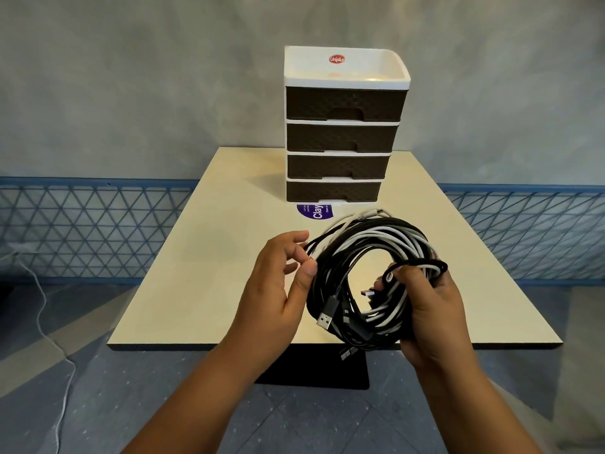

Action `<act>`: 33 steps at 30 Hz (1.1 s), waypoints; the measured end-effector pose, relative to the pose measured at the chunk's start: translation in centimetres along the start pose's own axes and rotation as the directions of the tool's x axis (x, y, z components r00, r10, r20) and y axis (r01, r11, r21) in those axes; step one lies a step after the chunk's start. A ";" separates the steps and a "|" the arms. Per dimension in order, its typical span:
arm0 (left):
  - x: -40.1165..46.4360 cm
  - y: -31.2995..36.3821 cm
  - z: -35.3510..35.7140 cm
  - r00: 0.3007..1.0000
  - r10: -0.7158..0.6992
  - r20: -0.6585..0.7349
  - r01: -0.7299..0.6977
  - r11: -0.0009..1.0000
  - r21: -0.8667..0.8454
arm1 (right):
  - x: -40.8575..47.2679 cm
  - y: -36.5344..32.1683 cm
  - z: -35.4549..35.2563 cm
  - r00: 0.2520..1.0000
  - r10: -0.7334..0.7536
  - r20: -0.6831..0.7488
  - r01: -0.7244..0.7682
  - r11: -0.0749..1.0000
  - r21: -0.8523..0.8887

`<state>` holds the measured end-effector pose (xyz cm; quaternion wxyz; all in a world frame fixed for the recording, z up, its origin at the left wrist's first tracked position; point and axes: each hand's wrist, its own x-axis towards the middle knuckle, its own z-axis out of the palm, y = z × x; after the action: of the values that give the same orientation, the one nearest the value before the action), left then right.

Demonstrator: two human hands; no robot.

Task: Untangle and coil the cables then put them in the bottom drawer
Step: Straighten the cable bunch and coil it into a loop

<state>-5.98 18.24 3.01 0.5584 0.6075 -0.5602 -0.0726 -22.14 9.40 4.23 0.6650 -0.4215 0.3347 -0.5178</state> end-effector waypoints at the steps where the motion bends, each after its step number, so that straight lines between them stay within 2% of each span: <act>1: -0.1 -0.1 0.1 0.999 -0.031 0.005 0.032 0.997 -0.063 | 0.1 0.0 -0.2 1.000 0.001 0.000 -0.001 1.000 -0.002; 3: -0.1 -0.4 0.3 0.988 -0.149 -0.027 0.138 0.960 -0.242 | 0.4 0.0 -0.4 1.000 0.011 0.005 -0.011 1.000 -0.007; 4: 0.2 -0.5 0.5 0.967 -0.253 -0.033 0.226 0.910 -0.348 | 0.6 0.1 -0.6 1.000 0.021 0.010 -0.021 1.000 -0.012; 6: 1.1 -1.3 0.9 0.882 -0.470 0.045 0.424 0.748 -0.511 | 0.9 0.2 -0.8 0.998 0.052 0.027 -0.051 0.998 -0.025; 8: 2.1 -2.7 1.4 0.762 -0.610 0.216 0.607 0.557 -0.567 | 1.5 0.5 -0.8 0.994 0.093 0.050 -0.091 0.995 -0.028; 11: 2.7 -4.3 2.2 0.590 -0.649 0.480 0.776 0.294 -0.558 | 2.8 1.6 -0.9 0.982 0.171 0.075 -0.171 0.985 0.001; 14: 2.9 -5.5 3.2 0.541 -0.611 0.578 0.812 0.201 -0.548 | 4.7 3.2 -1.2 0.961 0.265 0.074 -0.267 0.963 0.023; 19: 2.9 -7.8 4.8 0.521 -0.592 0.615 0.840 0.228 -0.491 | 7.9 6.1 -2.2 0.924 0.378 0.056 -0.379 0.925 0.010; 23: 2.9 -9.2 6.0 0.540 -0.605 0.585 0.841 0.382 -0.382 | 9.1 8.4 -2.8 0.895 0.445 0.035 -0.445 0.895 -0.015; 27: 3.1 -10.7 7.1 0.575 -0.691 0.437 0.818 0.489 -0.304 | 10.0 9.8 -3.0 0.905 0.424 0.007 -0.423 0.904 -0.066; 29: 3.0 -11.5 7.5 0.564 -0.755 0.333 0.825 0.519 -0.221 | 10.4 10.5 -3.0 0.941 0.339 0.016 -0.329 0.924 -0.196; 33: 2.6 -11.7 8.3 0.638 -0.758 0.141 0.768 0.638 -0.045 | 10.3 11.8 -3.0 0.972 0.227 -0.053 -0.227 0.871 -0.435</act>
<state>-3.93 8.39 -7.52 0.4740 0.7534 -0.2762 -0.3626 -17.56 0.05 -7.80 0.6092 -0.5178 0.4898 -0.3475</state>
